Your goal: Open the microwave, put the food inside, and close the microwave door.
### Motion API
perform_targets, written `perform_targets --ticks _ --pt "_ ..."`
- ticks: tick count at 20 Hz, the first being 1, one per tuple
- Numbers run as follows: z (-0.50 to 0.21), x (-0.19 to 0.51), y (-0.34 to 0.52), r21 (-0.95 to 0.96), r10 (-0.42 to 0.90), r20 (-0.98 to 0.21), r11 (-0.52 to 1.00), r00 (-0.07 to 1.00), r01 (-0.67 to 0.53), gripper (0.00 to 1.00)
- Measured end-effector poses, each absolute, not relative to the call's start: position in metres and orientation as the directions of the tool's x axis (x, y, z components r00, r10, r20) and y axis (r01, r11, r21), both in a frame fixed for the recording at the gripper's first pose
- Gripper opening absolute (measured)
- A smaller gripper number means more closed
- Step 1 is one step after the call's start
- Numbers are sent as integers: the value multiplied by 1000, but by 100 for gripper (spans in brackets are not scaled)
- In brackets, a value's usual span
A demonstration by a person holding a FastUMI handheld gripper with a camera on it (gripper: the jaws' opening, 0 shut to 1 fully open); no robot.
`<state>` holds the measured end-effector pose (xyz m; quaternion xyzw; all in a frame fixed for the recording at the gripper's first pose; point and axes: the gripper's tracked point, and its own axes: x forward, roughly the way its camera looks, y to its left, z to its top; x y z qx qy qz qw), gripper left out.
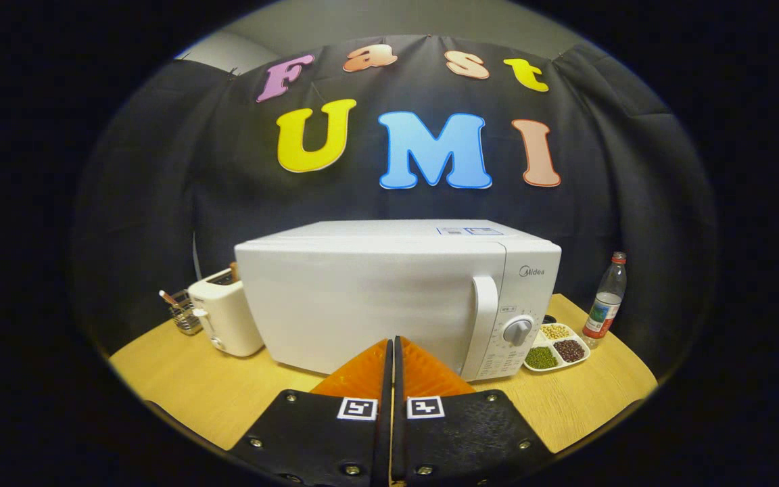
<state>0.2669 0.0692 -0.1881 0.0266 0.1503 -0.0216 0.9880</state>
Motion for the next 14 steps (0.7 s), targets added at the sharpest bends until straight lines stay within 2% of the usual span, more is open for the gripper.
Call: perform_targets --ticks 5,8,14 --pt "-90 194 97 80 59 -192 996 980 -45 2" --pt "-57 132 101 29 51 -129 998 990 -48 2" --pt "-56 37 83 -20 35 -90 999 995 -37 2"
